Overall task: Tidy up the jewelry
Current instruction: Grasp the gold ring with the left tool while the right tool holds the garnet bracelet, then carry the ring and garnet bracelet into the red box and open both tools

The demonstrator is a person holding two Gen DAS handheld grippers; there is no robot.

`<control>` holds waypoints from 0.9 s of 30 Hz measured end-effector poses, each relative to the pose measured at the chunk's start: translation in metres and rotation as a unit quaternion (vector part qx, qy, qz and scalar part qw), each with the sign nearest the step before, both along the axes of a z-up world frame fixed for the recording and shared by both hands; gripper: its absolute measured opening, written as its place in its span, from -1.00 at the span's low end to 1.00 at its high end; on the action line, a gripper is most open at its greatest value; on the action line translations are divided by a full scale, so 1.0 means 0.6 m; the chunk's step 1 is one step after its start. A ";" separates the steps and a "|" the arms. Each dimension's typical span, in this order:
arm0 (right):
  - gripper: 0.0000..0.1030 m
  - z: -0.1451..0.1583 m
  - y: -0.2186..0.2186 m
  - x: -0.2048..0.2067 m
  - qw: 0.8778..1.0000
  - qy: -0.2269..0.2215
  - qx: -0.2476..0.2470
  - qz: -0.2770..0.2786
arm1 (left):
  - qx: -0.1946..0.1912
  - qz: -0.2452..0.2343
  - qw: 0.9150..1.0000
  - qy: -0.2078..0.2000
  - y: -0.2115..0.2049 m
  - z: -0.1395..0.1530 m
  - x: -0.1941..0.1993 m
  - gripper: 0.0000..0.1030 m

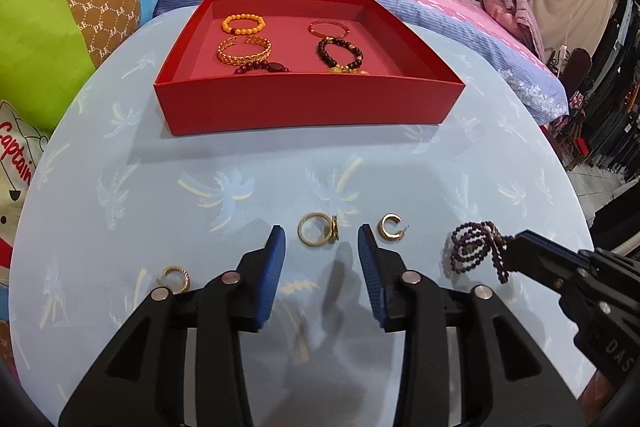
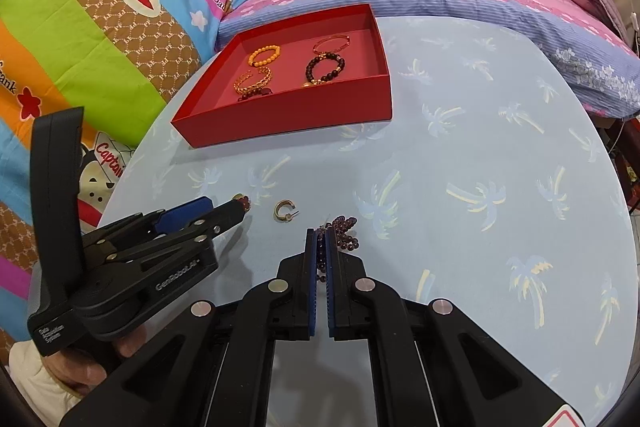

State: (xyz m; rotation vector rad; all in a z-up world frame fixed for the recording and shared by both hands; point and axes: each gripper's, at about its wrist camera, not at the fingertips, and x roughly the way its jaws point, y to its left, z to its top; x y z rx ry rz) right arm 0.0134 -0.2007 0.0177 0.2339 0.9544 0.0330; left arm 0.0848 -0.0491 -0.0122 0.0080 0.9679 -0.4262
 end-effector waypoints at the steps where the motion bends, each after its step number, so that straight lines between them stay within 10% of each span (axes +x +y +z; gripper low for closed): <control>1: -0.92 -0.001 0.000 0.001 1.000 0.001 0.000 0.000 | 0.002 0.000 1.000 0.001 -0.003 -0.003 0.005 -0.29; 27: -0.92 0.032 -0.012 0.009 1.000 -0.022 0.015 -0.003 | -0.014 -0.009 1.000 -0.003 0.008 0.025 -0.001 -0.61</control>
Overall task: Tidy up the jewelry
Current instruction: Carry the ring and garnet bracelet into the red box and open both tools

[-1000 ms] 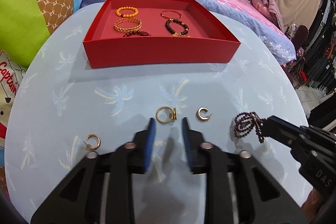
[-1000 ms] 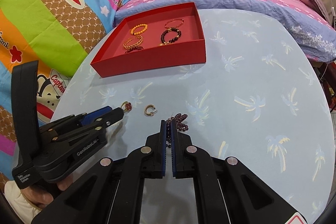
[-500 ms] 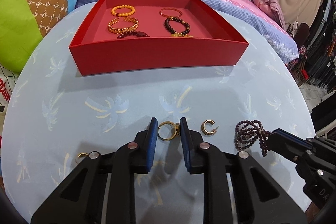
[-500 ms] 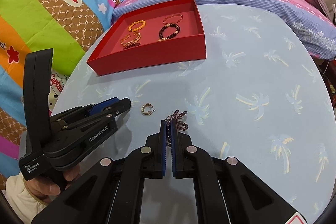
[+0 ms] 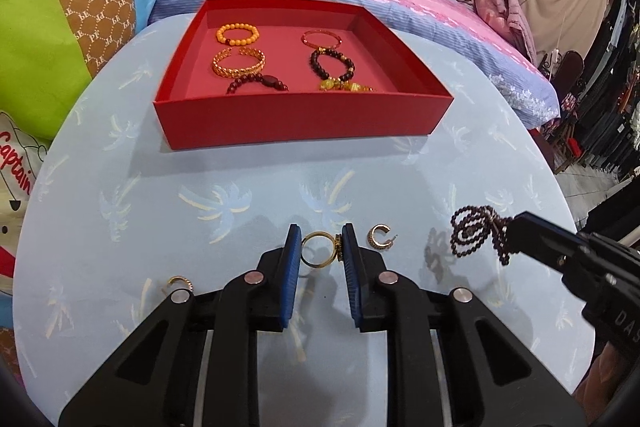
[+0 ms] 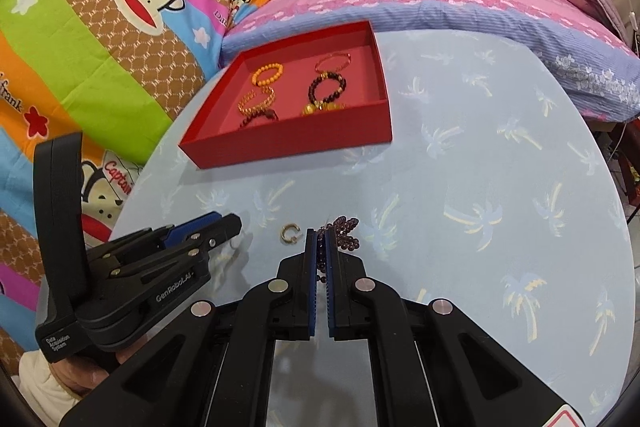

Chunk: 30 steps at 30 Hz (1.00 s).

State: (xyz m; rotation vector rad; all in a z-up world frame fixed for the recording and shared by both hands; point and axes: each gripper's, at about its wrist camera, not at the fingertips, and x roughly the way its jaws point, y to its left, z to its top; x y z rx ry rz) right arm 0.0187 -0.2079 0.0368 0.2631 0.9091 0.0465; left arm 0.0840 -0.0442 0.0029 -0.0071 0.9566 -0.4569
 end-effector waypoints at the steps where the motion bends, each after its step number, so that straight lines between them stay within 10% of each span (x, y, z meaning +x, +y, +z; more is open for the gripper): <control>1: -0.93 0.005 -0.002 0.001 1.000 -0.003 0.000 0.000 | -0.001 0.001 1.000 -0.001 0.003 0.007 0.000 -0.61; 17: -0.92 0.122 -0.013 0.165 0.997 -0.078 -0.007 0.016 | -0.014 -0.002 0.997 -0.071 -0.011 0.136 0.122 -0.61; 30: -0.92 0.063 -0.033 0.355 0.999 -0.043 -0.010 -0.005 | 0.016 -0.005 0.999 -0.040 -0.079 0.074 0.293 -0.61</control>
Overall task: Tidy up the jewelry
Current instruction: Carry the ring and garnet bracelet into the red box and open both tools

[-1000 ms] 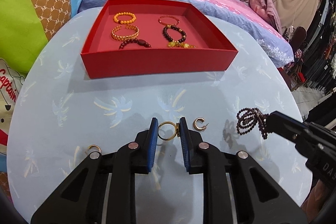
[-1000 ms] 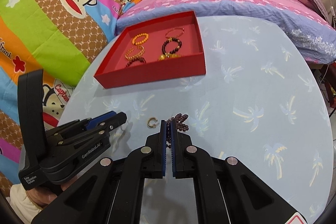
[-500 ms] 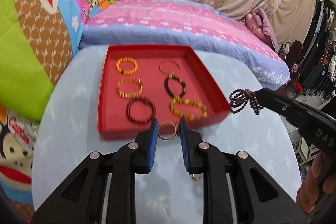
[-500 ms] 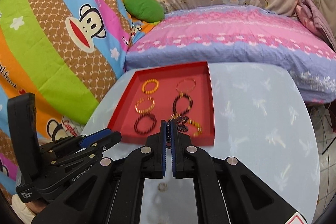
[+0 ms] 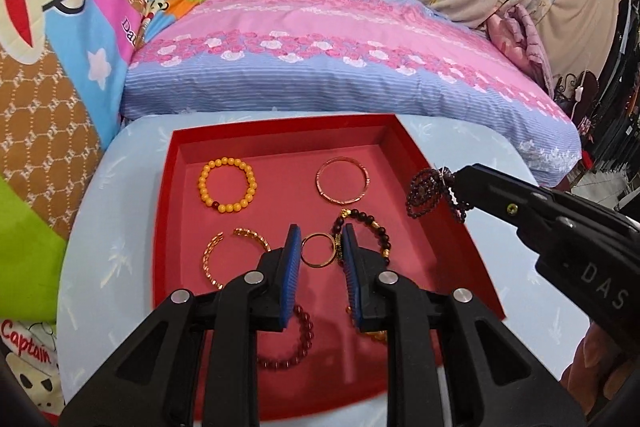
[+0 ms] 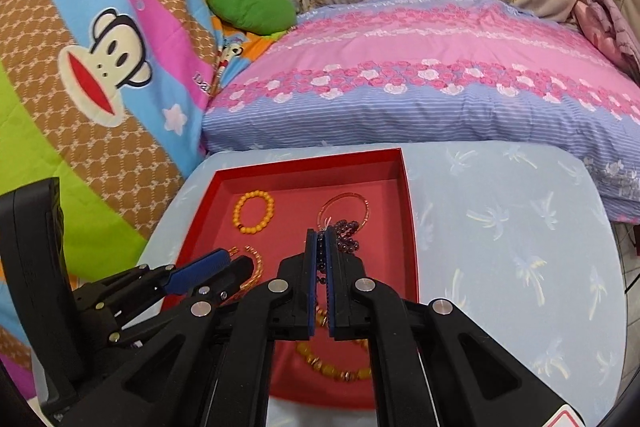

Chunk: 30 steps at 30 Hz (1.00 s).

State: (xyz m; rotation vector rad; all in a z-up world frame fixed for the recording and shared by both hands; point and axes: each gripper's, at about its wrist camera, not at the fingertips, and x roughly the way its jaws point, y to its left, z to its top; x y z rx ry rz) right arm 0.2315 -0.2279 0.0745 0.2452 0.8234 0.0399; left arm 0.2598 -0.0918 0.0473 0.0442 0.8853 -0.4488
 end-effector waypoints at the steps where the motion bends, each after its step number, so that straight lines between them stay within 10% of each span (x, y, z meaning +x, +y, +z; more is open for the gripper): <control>1: -0.92 -0.010 -0.003 0.012 1.000 0.005 -0.001 -0.003 | 0.001 0.001 1.000 0.004 -0.003 -0.007 0.006 -0.61; 15: -0.87 -0.058 -0.014 0.059 1.000 0.022 0.002 -0.011 | 0.001 0.013 0.999 0.040 -0.023 -0.060 0.046 -0.59; 22: -0.71 -0.057 -0.015 0.045 1.000 0.020 0.002 -0.017 | 0.003 0.030 0.999 0.032 -0.016 -0.056 0.044 -0.19; 30: -0.71 -0.055 -0.020 0.010 1.000 0.020 0.005 -0.019 | 0.003 0.030 0.999 0.025 -0.008 -0.047 0.023 -0.17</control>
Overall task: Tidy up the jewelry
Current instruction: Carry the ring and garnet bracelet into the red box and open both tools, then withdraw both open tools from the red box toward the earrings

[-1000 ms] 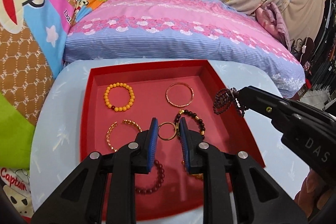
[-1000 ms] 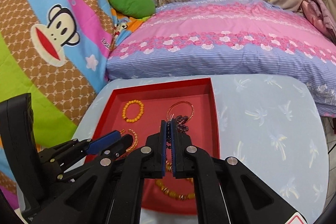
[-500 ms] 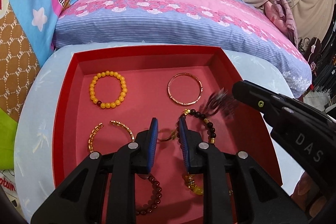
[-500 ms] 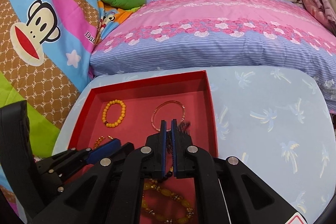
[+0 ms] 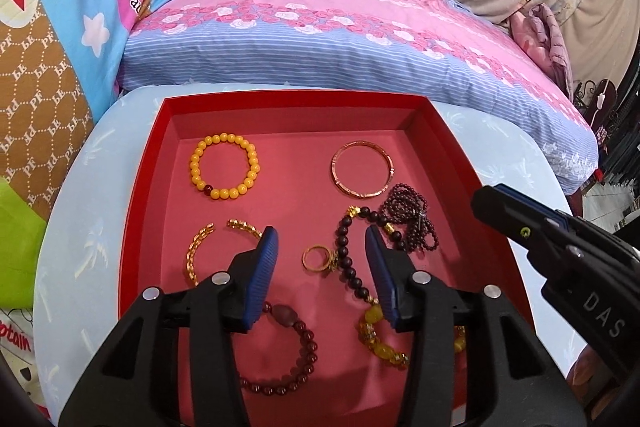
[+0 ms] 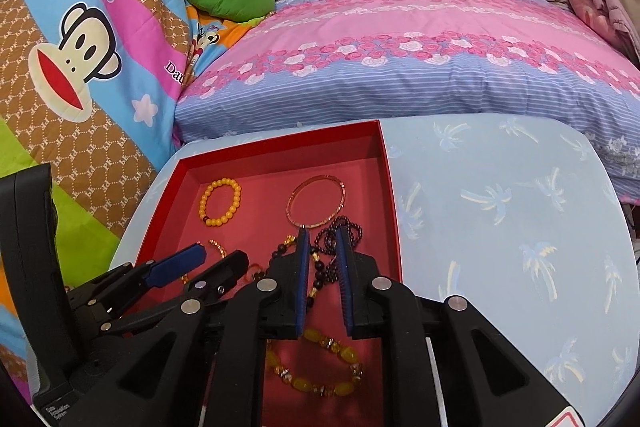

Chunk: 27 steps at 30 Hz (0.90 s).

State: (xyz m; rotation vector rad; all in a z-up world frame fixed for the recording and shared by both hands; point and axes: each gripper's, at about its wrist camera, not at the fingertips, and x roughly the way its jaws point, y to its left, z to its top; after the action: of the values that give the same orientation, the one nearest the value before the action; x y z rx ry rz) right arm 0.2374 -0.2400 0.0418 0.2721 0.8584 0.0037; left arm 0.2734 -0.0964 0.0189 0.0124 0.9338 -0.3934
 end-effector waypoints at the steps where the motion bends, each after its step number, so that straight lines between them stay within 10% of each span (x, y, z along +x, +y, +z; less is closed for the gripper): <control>1: -0.71 0.001 0.000 -0.006 1.000 0.000 0.000 0.000 | 0.001 -0.001 1.000 -0.002 0.000 0.002 -0.003 -0.17; 27: -0.71 0.023 0.063 -0.224 0.999 -0.003 -0.001 0.032 | -0.021 0.015 0.999 -0.021 0.080 0.049 -0.193 -0.16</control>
State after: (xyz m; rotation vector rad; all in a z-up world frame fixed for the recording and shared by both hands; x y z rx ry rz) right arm 0.1031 -0.2024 0.0554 0.2417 0.8601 0.0634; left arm 0.1575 -0.0485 0.0484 -0.0305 0.8824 -0.3838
